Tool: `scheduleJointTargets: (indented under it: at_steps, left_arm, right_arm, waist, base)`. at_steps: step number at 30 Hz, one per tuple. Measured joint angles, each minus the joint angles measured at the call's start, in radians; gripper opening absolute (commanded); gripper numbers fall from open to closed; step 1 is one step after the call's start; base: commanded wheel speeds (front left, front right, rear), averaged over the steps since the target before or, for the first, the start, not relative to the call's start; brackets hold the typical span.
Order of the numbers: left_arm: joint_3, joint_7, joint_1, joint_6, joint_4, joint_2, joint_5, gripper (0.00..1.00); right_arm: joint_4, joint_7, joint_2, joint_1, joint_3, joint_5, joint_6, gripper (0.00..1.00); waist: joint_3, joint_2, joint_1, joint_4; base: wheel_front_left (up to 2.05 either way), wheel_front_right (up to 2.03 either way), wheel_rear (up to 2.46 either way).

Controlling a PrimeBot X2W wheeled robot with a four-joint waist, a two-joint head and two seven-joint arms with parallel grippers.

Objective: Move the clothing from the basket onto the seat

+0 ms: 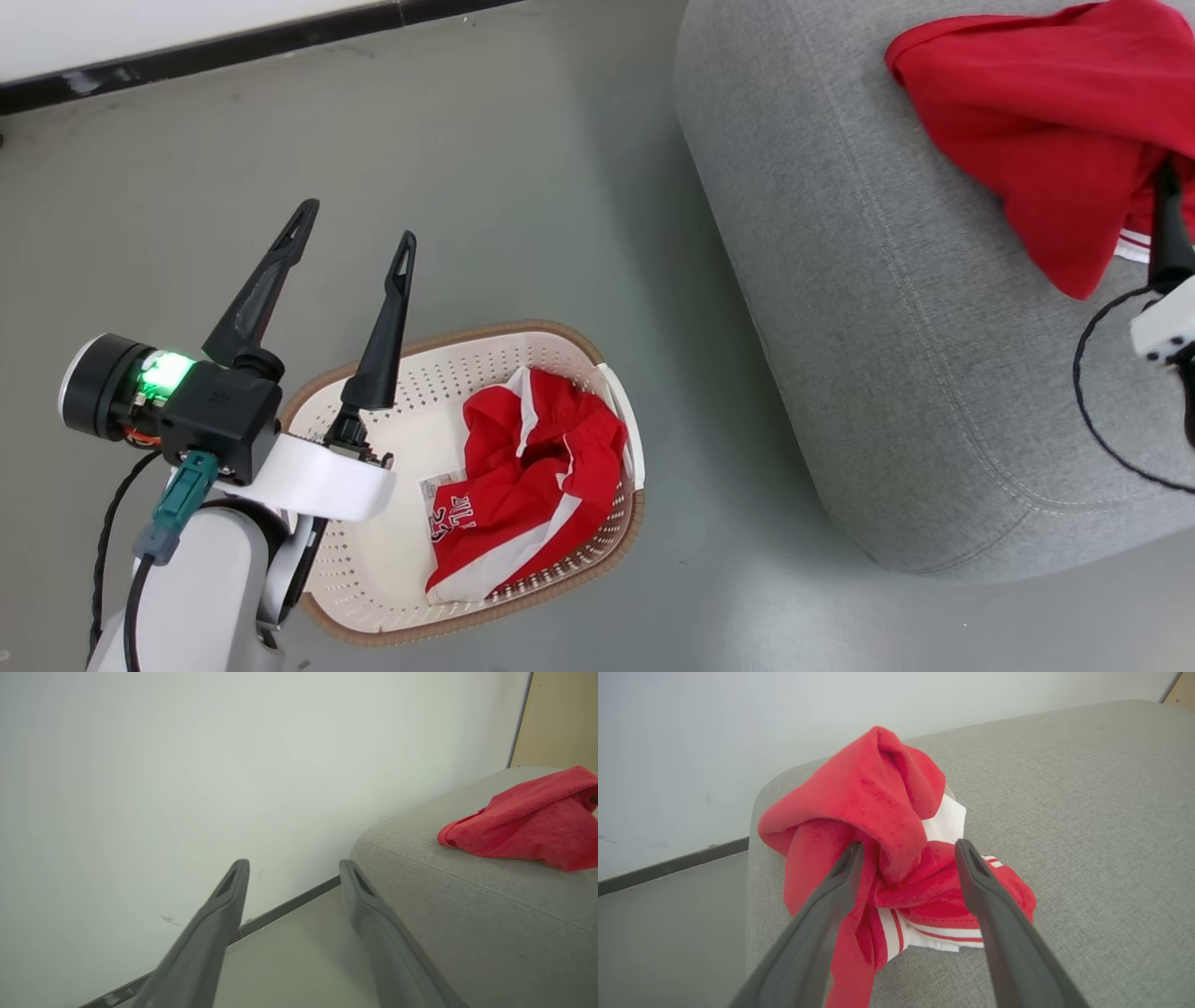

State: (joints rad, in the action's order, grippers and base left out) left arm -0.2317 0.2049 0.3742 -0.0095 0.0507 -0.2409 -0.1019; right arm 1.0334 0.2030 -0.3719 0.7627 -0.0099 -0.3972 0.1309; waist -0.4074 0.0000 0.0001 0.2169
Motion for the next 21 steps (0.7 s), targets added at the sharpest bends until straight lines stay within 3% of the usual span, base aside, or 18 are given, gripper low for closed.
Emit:
scheduleJointTargets:
  at_steps: [21]
  left_arm:
    - [0.05, 0.029, -0.051, 0.037, 0.052, 0.025, -0.03, 1.0]
  right_arm:
    - [-0.154, 0.03, 0.003, -0.067, 0.136, 0.002, 0.0, 1.0]
  waist:
    - [0.078, 0.0, 0.0, 0.013]
  base:
    - [0.0, 0.0, 0.0]
